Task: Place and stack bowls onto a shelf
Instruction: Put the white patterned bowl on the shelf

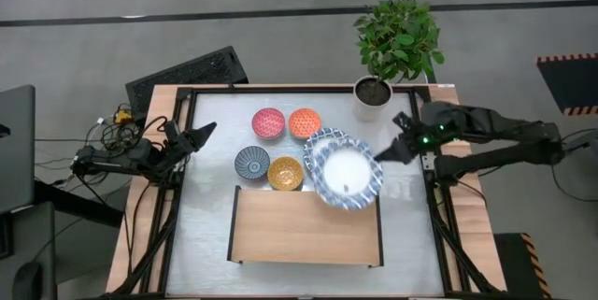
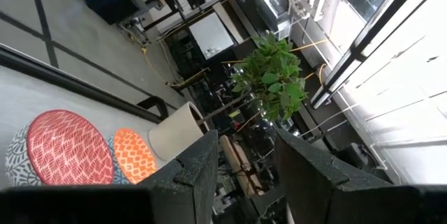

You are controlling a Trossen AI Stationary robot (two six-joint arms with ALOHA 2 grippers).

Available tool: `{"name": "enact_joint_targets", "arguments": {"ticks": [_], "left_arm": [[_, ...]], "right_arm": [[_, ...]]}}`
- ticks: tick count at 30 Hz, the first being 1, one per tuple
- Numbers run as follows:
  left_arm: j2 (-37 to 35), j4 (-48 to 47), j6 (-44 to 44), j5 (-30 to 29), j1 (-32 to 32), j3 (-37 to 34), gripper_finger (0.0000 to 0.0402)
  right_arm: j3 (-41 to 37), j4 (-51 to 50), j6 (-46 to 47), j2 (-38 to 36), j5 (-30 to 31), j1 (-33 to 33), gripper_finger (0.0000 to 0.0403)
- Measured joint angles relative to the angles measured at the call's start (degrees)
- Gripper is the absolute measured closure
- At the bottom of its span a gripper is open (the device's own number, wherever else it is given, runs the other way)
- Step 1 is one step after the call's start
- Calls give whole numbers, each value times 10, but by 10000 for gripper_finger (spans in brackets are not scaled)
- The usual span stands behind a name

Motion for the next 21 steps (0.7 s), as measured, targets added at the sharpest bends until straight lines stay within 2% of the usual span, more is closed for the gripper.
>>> {"name": "enact_joint_targets", "arguments": {"ticks": [10, 17, 21], "left_arm": [[0, 0, 0, 0, 0, 0, 273], [0, -1, 0, 0, 0, 0, 273], [0, -6, 0, 2, 0, 0, 273]], "right_arm": [[0, 10, 27, 50, -15, 137, 379], [0, 89, -6, 108, -38, 162, 379], [0, 92, -19, 137, -58, 161, 379]]}}
